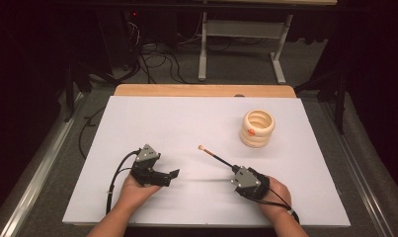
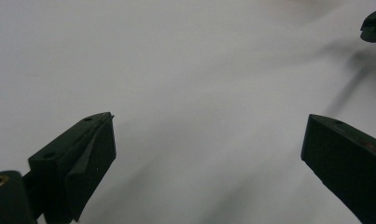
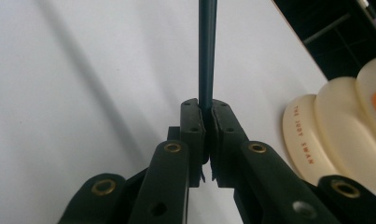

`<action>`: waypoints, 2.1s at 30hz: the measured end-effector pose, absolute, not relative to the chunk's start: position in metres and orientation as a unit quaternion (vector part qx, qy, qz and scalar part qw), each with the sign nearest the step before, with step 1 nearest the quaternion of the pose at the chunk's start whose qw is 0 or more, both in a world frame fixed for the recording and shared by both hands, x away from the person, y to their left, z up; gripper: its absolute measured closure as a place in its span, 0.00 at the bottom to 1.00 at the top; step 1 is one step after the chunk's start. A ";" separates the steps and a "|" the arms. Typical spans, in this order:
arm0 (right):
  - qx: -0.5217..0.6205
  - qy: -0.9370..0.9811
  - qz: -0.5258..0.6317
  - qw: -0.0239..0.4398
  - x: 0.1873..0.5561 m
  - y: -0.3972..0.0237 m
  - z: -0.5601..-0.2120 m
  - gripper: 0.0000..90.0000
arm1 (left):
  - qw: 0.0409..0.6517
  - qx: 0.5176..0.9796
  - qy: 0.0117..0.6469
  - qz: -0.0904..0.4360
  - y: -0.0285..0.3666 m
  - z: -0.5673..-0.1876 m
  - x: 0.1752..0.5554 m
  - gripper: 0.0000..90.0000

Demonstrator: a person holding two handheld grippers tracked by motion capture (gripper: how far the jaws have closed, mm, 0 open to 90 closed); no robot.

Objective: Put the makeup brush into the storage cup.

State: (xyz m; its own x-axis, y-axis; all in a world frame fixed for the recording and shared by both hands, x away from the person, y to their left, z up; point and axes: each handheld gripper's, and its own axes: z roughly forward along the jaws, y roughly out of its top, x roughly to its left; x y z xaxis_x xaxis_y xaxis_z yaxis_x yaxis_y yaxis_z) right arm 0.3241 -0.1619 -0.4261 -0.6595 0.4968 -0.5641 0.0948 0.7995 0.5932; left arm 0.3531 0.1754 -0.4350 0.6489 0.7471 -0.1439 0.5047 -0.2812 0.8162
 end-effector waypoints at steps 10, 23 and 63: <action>0.232 0.858 0.312 0.336 0.333 -0.173 -0.428 0.97 | 0.453 0.786 0.397 0.139 0.175 -0.435 0.353 0.03; 0.258 0.843 0.353 0.312 0.336 -0.178 -0.426 0.97 | 0.461 0.780 0.396 0.149 0.173 -0.434 0.350 0.03; 0.337 0.761 0.492 0.256 0.333 -0.189 -0.417 0.97 | 0.496 0.766 0.384 0.139 0.175 -0.428 0.345 0.09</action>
